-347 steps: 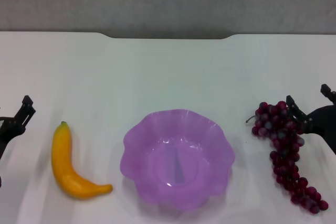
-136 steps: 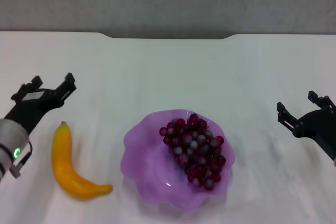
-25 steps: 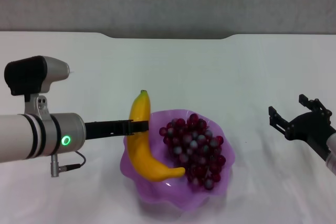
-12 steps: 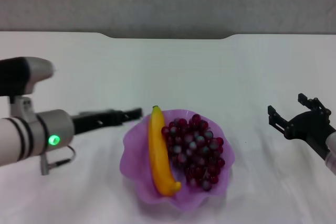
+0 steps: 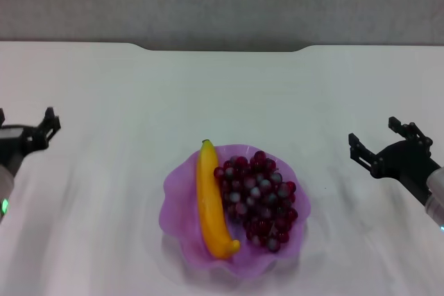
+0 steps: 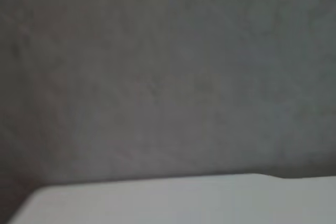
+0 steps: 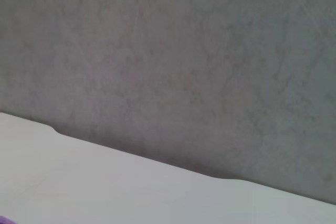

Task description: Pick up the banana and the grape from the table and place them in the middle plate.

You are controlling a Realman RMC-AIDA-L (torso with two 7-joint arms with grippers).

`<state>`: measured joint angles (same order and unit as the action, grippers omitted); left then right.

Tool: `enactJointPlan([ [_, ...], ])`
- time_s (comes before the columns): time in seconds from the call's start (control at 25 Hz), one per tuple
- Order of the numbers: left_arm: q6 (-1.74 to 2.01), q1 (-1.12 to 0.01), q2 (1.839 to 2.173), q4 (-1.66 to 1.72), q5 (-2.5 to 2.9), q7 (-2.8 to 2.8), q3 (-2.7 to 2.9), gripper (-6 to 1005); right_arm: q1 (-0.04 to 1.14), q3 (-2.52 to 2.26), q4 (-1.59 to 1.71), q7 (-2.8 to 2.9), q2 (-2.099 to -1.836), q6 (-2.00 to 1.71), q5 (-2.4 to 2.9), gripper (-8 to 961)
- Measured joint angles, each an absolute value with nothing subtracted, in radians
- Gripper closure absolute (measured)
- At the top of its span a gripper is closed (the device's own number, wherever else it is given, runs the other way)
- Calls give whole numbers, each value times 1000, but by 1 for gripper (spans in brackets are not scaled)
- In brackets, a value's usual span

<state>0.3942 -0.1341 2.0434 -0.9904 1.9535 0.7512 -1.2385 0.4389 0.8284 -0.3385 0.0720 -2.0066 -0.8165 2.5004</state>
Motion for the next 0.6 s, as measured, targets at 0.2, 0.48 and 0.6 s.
enactJointPlan([
  [0.2, 836, -269, 2051, -617, 2015, 466, -992, 108, 447, 819, -339, 72, -2008, -814, 2500, 95],
  [0.48, 1005, -371, 2042, -280, 2058, -187, -821, 108, 453, 814, -339, 72, -2009, -813, 2500, 95],
  [0.6, 1004, -372, 2042, -273, 2122, -259, -815, 108, 452, 811, -339, 72, -2009, -813, 2500, 95],
])
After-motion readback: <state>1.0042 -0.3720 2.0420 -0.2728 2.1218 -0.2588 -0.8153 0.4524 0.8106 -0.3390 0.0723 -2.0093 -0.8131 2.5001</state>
